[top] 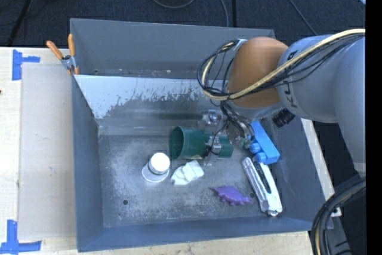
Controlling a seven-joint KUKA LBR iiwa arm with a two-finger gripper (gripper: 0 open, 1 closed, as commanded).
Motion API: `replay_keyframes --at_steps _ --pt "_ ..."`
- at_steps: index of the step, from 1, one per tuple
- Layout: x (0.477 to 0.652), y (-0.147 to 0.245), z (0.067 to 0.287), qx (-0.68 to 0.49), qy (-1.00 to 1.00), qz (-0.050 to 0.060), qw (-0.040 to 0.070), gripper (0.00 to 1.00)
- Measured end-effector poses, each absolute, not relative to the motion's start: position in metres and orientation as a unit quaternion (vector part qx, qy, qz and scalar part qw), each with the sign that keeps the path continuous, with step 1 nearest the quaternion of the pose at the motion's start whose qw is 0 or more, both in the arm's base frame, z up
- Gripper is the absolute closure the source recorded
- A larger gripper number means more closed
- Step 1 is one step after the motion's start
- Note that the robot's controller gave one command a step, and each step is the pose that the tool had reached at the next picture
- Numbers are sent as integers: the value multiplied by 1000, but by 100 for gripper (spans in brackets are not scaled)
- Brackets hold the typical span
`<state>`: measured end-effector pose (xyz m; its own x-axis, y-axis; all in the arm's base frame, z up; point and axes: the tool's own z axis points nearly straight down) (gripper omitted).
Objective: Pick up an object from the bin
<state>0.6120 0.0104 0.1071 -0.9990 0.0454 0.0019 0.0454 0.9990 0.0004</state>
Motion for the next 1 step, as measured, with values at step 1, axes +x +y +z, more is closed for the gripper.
replay_keyframes --at_steps 1 --pt "611 10 110 -23 -1000 0 3 100"
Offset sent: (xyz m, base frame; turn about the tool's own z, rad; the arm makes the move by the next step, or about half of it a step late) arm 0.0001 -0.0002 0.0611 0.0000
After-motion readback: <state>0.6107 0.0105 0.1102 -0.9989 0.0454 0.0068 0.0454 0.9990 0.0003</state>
